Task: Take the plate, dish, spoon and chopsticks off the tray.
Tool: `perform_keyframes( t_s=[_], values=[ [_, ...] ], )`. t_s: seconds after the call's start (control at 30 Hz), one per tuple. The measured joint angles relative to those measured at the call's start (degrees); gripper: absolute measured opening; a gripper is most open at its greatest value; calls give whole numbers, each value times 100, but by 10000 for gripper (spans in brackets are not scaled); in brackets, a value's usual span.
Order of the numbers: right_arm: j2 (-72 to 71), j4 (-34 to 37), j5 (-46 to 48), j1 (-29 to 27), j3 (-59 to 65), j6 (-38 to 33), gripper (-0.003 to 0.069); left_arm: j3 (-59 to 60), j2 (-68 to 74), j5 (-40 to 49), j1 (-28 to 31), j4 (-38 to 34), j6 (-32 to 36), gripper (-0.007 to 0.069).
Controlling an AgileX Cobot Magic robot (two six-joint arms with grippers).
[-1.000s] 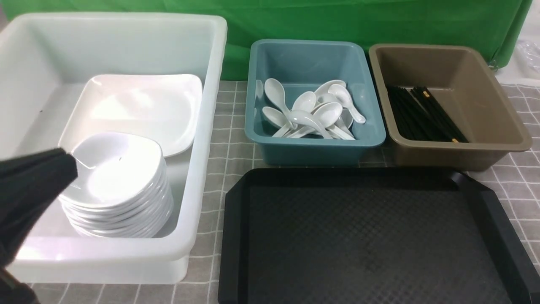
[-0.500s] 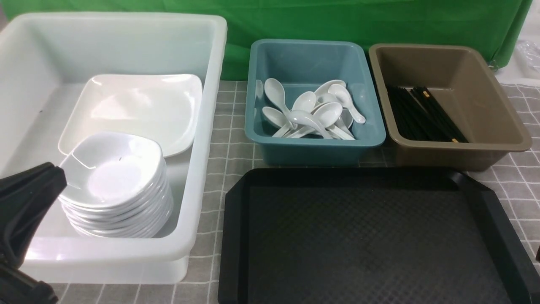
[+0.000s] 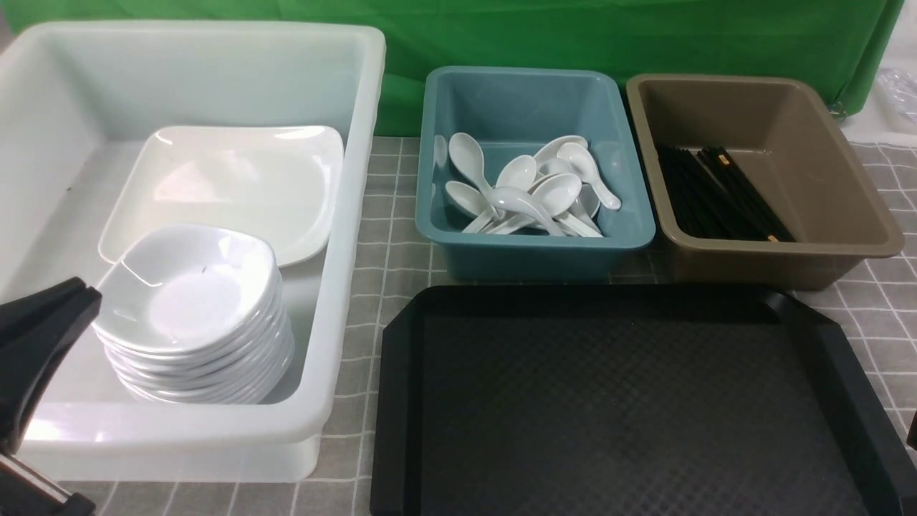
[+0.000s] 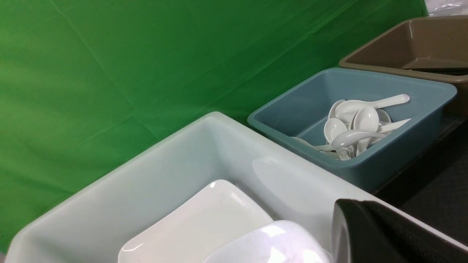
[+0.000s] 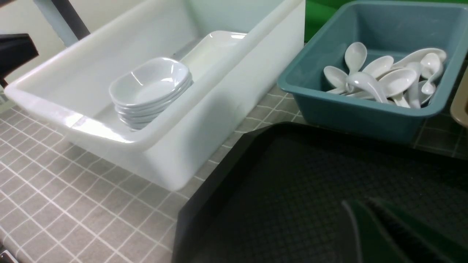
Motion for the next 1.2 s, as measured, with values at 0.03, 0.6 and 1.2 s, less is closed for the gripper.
perform_keyframes(
  t_s=[0.03,0.6,1.2],
  values=[
    [0,0,0,0,0,0,49,0,0,0,0,0,0,10],
    [0,0,0,0,0,0,91,0,0,4,0,5,0,10],
    [-260,-12,-689,-2737,900,-1555,38,0,0,10,0,24,8,10]
  ],
)
